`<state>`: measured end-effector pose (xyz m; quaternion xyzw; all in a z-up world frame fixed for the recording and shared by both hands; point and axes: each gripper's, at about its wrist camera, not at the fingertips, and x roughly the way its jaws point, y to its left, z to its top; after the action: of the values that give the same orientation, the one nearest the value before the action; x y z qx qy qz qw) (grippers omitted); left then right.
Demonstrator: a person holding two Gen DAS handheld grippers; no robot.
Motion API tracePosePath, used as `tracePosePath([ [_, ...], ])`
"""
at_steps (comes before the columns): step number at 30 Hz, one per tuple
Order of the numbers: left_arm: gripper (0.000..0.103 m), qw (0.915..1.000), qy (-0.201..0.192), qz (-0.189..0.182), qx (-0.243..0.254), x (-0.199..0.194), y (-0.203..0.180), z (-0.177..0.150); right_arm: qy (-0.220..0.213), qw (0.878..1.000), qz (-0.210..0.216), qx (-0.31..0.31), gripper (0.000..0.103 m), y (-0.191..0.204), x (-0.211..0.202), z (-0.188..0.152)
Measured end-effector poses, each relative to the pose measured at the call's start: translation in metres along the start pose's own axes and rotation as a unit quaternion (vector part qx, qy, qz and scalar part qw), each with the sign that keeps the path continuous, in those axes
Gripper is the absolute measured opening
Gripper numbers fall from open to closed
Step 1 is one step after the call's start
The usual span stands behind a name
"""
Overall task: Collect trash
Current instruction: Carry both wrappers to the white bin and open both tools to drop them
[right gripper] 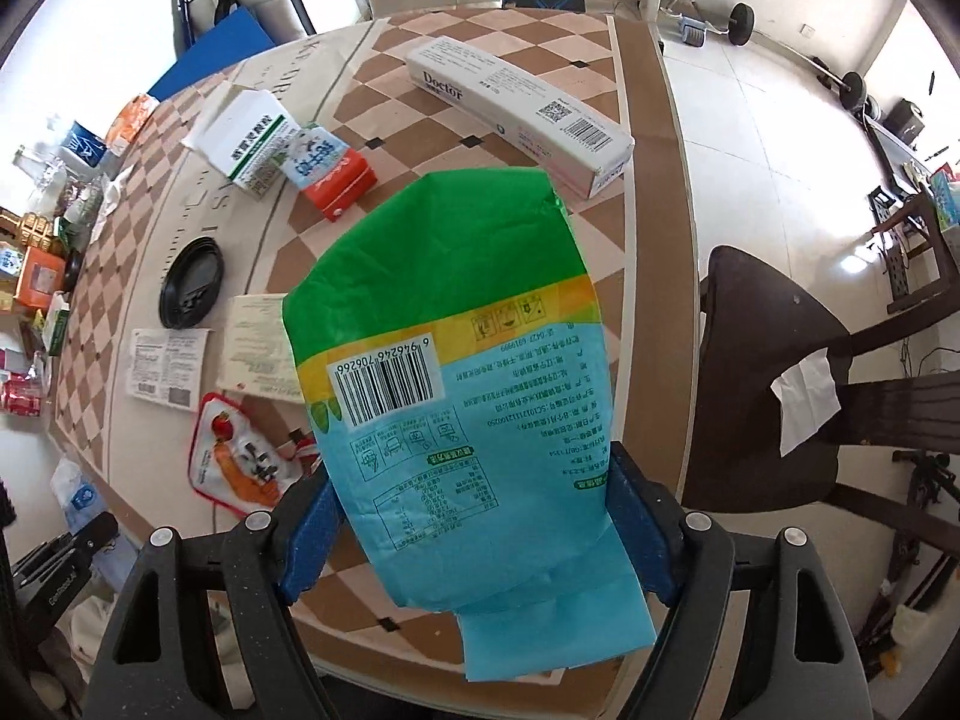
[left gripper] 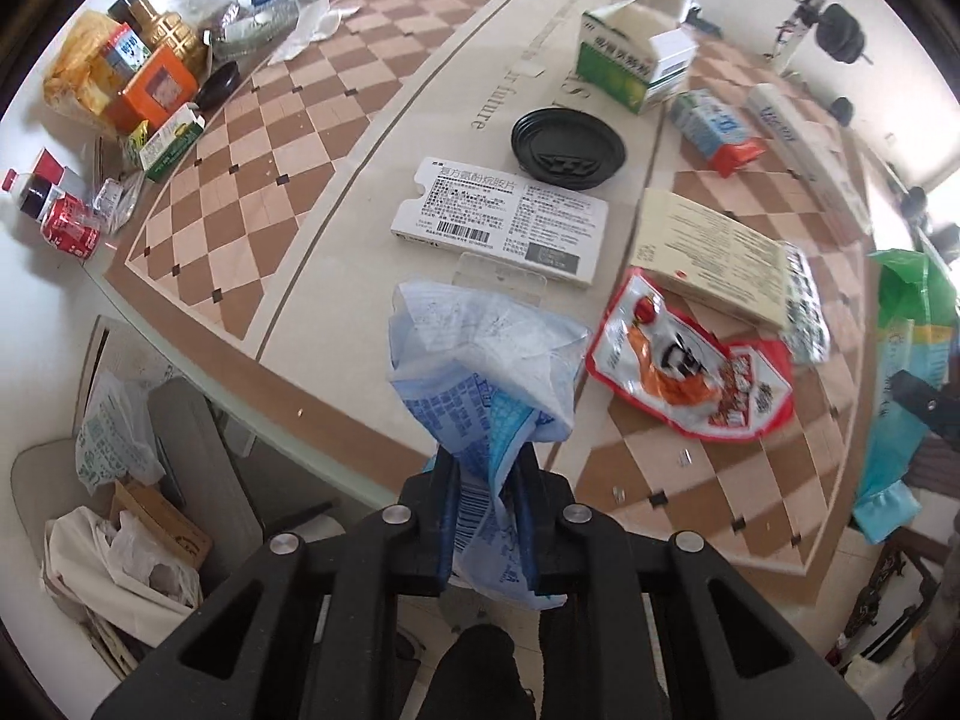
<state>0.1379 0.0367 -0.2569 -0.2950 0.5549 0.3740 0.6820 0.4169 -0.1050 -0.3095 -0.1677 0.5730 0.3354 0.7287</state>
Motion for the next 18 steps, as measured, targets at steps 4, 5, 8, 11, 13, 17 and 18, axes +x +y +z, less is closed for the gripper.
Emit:
tracePosePath([
  [4, 0.013, 0.9996, -0.009, -0.025, 0.011, 0.027, 0.033, -0.030, -0.012, 1.000, 0.026, 0.011, 0.082, 0.023, -0.029, -0.063],
  [5, 0.013, 0.9994, -0.007, -0.030, 0.014, 0.031, 0.040, -0.039, -0.012, 0.999, 0.033, 0.011, 0.082, 0.030, -0.035, -0.083],
  [8, 0.013, 0.9989, 0.016, -0.043, 0.013, 0.036, 0.057, -0.078, -0.002, 0.999, 0.046, 0.006, 0.082, 0.050, -0.044, -0.142],
  [11, 0.013, 0.9966, 0.059, -0.057, 0.003, 0.059, 0.070, -0.117, 0.027, 0.999, 0.047, -0.006, 0.082, 0.071, -0.037, -0.201],
  [13, 0.013, 0.9942, 0.089, -0.060, -0.008, 0.082, 0.077, -0.139, 0.049, 0.998, 0.040, -0.015, 0.082, 0.082, -0.024, -0.239],
  [17, 0.013, 0.9884, 0.134, -0.060, -0.039, 0.143, 0.092, -0.167, 0.108, 0.994, 0.024, -0.023, 0.082, 0.088, 0.026, -0.296],
  [18, 0.013, 0.9859, 0.146, -0.065, -0.050, 0.162, 0.095, -0.171, 0.123, 0.992, 0.021, -0.024, 0.082, 0.088, 0.043, -0.307],
])
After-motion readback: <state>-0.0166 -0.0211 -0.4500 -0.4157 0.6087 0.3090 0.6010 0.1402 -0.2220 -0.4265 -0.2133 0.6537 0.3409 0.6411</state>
